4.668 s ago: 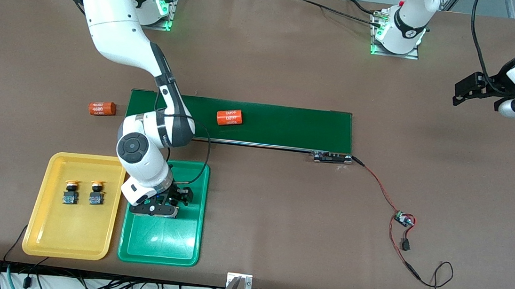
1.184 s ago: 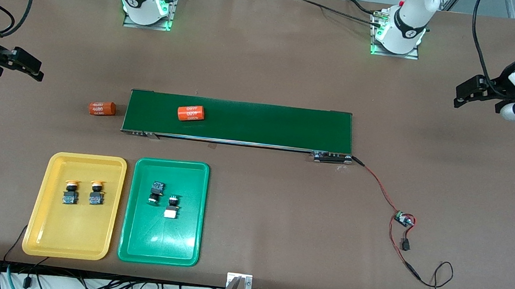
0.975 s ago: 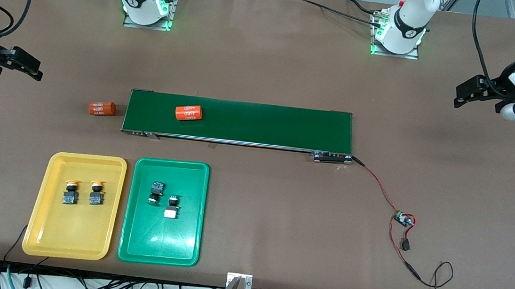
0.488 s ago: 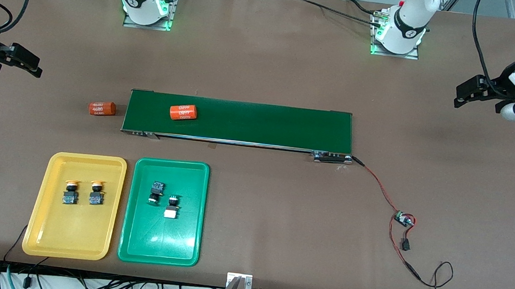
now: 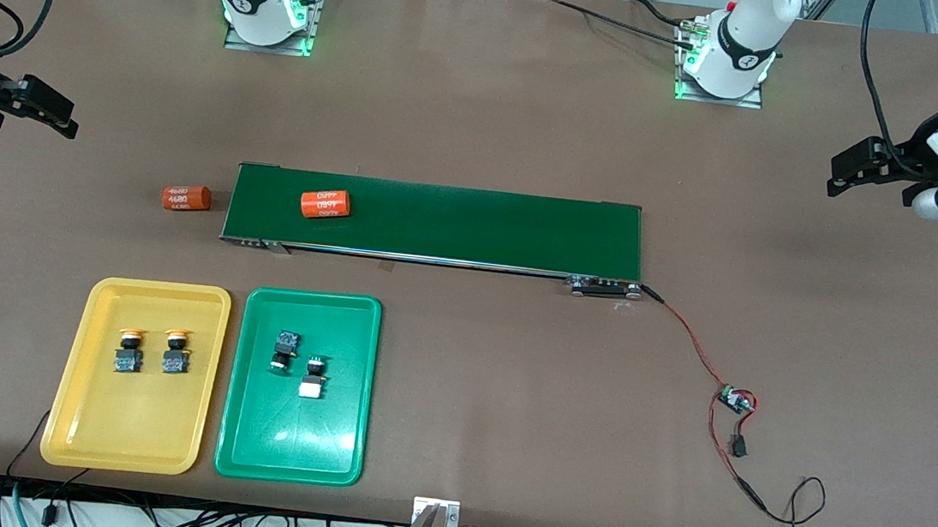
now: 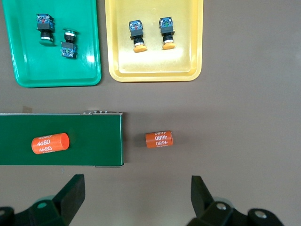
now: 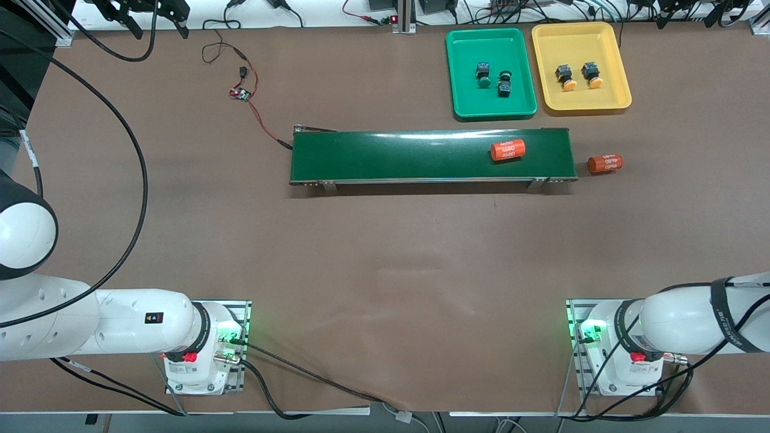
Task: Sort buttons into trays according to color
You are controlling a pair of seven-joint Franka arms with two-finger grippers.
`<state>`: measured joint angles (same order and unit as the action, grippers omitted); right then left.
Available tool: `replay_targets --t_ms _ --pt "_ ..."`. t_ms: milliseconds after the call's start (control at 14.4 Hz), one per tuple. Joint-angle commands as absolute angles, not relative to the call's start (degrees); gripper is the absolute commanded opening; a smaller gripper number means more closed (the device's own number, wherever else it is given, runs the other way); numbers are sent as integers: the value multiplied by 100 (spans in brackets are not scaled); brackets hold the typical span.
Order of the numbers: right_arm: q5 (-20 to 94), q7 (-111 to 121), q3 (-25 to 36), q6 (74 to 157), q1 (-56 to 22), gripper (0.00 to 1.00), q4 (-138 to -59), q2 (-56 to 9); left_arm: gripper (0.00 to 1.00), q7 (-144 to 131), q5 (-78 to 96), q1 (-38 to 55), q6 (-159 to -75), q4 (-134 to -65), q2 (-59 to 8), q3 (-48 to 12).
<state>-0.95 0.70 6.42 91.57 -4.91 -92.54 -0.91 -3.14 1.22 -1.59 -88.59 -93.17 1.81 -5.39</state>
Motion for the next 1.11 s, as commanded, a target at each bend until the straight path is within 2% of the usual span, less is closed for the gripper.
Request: replay_targets --t_ms 0,1045 --pt "-141 114 642 9062 -501 100 -9264 9 100 -325 114 -176 -8719 -9132 105 -536" --pt "-123 114 545 8974 -571 100 -9264 105 100 -334 114 -220 -8719 -9132 97 -554"
